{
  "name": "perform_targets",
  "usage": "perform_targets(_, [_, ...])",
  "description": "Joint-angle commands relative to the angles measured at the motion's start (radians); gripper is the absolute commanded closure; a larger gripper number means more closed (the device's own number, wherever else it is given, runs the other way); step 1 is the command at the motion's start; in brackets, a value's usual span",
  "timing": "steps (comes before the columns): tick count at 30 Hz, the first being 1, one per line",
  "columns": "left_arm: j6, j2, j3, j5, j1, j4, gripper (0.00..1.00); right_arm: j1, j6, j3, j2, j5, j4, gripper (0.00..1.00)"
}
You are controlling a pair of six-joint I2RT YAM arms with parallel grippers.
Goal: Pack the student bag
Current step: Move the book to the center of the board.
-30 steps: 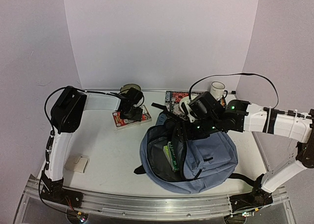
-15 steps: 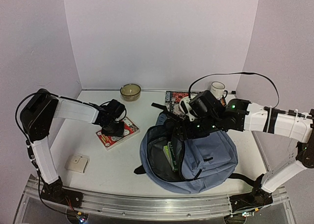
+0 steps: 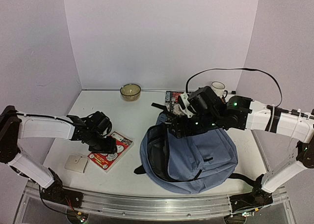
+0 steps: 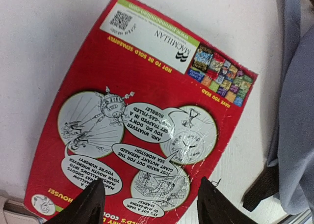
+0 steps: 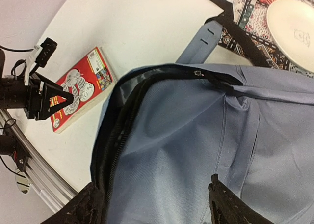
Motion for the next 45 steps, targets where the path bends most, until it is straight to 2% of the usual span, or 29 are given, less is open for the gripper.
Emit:
perform_targets(1, [0.011, -0.039, 0.088, -0.058, 0.038, -0.061, 0.26, 0.014, -0.017, 0.036, -0.051, 0.039, -0.024, 0.24])
perform_targets(5, [0.051, 0.031, 0.157, -0.131, 0.065, -0.108, 0.09, 0.045, -0.007, 0.034, -0.045, 0.036, -0.023, 0.22])
perform_targets(7, [0.067, 0.064, 0.17, -0.148, 0.093, -0.109, 0.04, 0.073, 0.004, 0.04, -0.027, 0.04, -0.021, 0.2])
perform_targets(12, [0.098, 0.156, 0.196, -0.122, 0.166, -0.101, 0.01, 0.139, 0.032, 0.058, 0.048, 0.039, 0.022, 0.19])
perform_targets(17, [0.083, 0.186, 0.177, -0.025, 0.168, -0.067, 0.08, 0.193, 0.052, 0.101, 0.15, 0.031, 0.075, 0.18])
perform_targets(25, [-0.002, 0.125, 0.025, 0.157, 0.153, 0.0, 0.32, 0.267, 0.101, 0.22, 0.356, -0.035, 0.156, 0.19])
perform_targets(29, [-0.07, 0.064, -0.043, 0.185, 0.084, 0.023, 0.39, 0.28, 0.139, 0.282, 0.445, -0.047, 0.156, 0.19])
perform_targets(34, [-0.19, -0.023, -0.085, 0.186, -0.04, 0.039, 0.44, 0.281, 0.199, 0.296, 0.504, -0.034, 0.156, 0.19])
perform_targets(37, [-0.251, -0.112, -0.123, 0.198, -0.053, 0.05, 0.46, 0.281, 0.229, 0.29, 0.539, -0.045, 0.153, 0.19])
perform_targets(41, [-0.319, -0.222, -0.163, 0.165, -0.053, 0.052, 0.43, 0.28, 0.262, 0.279, 0.578, -0.055, 0.153, 0.2])
perform_targets(45, [-0.343, -0.229, -0.179, 0.139, -0.053, 0.06, 0.42, 0.28, 0.265, 0.312, 0.615, -0.071, 0.153, 0.24])
